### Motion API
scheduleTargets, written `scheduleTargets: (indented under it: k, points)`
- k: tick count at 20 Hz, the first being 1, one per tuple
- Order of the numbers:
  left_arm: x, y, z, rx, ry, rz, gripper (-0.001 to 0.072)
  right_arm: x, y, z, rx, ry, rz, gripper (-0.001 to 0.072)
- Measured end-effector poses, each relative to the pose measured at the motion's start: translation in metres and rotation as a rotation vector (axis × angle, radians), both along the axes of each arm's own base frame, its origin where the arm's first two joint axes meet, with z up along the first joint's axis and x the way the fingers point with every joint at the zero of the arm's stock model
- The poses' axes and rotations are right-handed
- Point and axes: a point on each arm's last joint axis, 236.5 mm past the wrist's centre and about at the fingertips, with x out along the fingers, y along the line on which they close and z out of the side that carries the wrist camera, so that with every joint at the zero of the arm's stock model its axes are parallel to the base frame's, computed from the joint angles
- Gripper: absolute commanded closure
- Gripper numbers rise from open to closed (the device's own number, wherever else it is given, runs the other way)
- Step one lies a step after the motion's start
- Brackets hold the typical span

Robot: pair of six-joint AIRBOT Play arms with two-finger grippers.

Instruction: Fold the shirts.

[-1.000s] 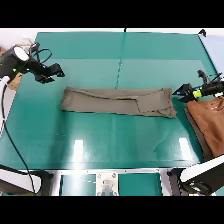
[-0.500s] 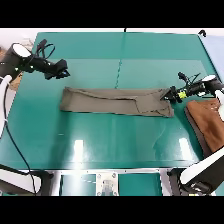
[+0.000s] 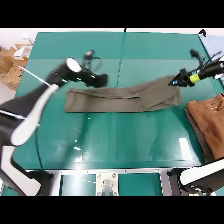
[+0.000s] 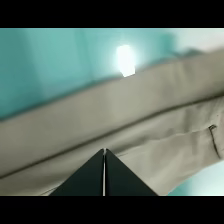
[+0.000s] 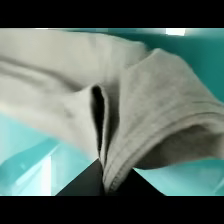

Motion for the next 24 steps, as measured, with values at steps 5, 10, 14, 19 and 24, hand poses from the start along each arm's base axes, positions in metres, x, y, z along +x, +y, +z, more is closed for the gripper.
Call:
scheduleTargets:
  k: [5, 10, 14, 19, 24]
  points:
    - [-0.045, -0.098, -0.051, -0.043, 0.018, -0.09, 0.0688, -0.022, 0.038, 0.087, -0.048, -0.154, 0.064, 0.0699]
    - [-0.057, -0.137, -0.061, -0.1, 0.039, -0.101, 0.0687, -0.034, 0.06, 0.121, -0.067, -0.225, 0.099, 0.0699]
    - [-0.046, -0.129, -0.037, -0.124, 0.049, -0.161, 0.0688, -0.037, 0.065, 0.127, -0.065, -0.232, 0.098, 0.0698]
    - [-0.008, -0.048, 0.028, -0.048, 0.03, -0.29, 0.0688, -0.037, 0.096, 0.136, -0.014, -0.24, 0.116, 0.0698]
    - [-0.003, 0.083, 0.056, 0.102, 0.055, -0.376, 0.0688, -0.032, 0.188, 0.139, 0.06, -0.286, 0.182, 0.0698]
